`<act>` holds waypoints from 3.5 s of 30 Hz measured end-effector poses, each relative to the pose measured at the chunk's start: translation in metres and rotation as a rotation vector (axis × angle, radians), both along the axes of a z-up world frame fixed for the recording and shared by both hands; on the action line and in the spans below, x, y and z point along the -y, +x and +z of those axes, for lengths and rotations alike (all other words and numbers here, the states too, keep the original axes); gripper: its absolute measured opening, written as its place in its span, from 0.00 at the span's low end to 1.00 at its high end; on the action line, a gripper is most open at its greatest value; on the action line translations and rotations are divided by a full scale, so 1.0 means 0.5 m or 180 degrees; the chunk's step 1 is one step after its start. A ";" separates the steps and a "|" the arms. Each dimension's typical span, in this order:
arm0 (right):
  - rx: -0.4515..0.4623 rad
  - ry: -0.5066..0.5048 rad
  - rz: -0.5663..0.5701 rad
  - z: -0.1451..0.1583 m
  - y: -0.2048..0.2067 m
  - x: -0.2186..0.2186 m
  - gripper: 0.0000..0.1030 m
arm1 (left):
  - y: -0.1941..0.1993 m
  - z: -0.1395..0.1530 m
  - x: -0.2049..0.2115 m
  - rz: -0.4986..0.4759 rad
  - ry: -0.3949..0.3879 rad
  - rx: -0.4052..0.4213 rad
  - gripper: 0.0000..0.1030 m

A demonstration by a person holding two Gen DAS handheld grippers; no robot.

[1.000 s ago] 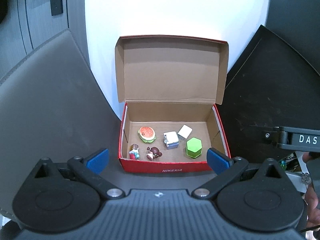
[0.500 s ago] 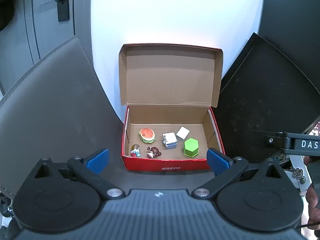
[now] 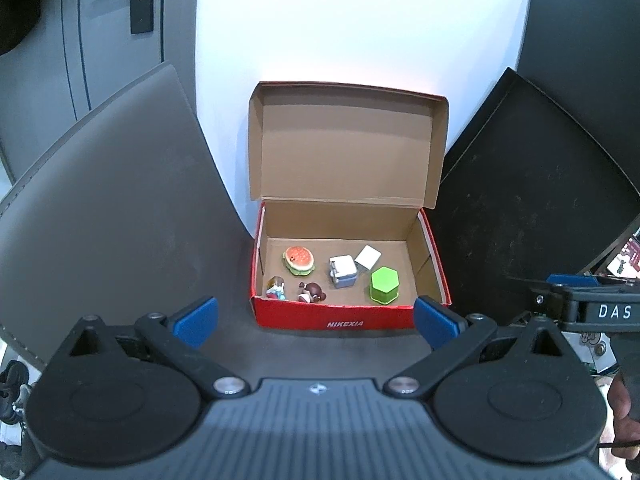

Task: Organize objects

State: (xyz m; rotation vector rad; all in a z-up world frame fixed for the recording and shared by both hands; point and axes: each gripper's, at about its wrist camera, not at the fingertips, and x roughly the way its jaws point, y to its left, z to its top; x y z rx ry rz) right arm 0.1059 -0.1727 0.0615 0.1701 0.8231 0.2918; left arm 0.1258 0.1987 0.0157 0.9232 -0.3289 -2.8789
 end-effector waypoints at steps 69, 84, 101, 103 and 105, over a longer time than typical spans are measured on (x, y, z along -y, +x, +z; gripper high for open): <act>0.0001 -0.0016 -0.0154 0.002 -0.002 0.027 1.00 | -0.012 0.007 -0.013 -0.0033 -0.0053 -0.0001 1.00; -0.0027 -0.0010 -0.0184 -0.006 0.000 0.035 1.00 | -0.013 -0.001 -0.009 -0.0015 -0.0028 0.0032 1.00; -0.0028 -0.0062 -0.0228 -0.010 -0.001 0.038 1.00 | -0.018 -0.008 -0.005 -0.0005 -0.0017 0.0056 1.00; -0.0029 -0.0058 -0.0225 -0.010 -0.001 0.038 1.00 | -0.018 -0.008 -0.005 -0.0003 -0.0012 0.0055 1.00; -0.0031 -0.0061 -0.0218 -0.011 0.000 0.039 1.00 | -0.019 -0.009 -0.005 -0.0006 -0.0010 0.0060 1.00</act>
